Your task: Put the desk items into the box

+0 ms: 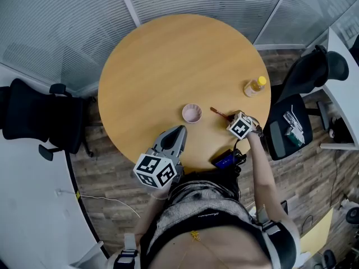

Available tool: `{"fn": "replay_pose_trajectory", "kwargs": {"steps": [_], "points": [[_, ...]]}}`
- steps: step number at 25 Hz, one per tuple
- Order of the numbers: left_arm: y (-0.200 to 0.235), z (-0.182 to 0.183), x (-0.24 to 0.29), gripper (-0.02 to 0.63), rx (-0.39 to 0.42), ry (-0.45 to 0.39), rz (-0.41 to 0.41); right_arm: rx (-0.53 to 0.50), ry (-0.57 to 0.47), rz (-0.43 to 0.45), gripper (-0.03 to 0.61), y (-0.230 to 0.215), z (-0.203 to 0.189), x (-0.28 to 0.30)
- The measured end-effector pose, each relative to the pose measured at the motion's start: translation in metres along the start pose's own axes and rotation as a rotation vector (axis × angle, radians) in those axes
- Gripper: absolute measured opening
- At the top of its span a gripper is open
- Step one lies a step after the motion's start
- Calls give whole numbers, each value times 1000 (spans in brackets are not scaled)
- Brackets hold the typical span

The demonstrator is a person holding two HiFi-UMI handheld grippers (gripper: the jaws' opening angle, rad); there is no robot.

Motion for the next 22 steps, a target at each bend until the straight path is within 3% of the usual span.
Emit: {"fn": "replay_pose_trajectory", "kwargs": {"steps": [16,22], "points": [[-14,-1,-12,2,19,4,-43,49,-120,-68,61,2,21,-40],[-19,-3,-17,2,24,16,-68,117,-171,-95,61,12,31,-59]]}}
Point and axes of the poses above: the fingertips, and each gripper's own axes: x forward along the fingers, y to its left, z out of its top, the point moved 2 cm from there along -x, backward along the fingers, and after that the axes turned 9 degrees about -y, right-handed, at the moved point
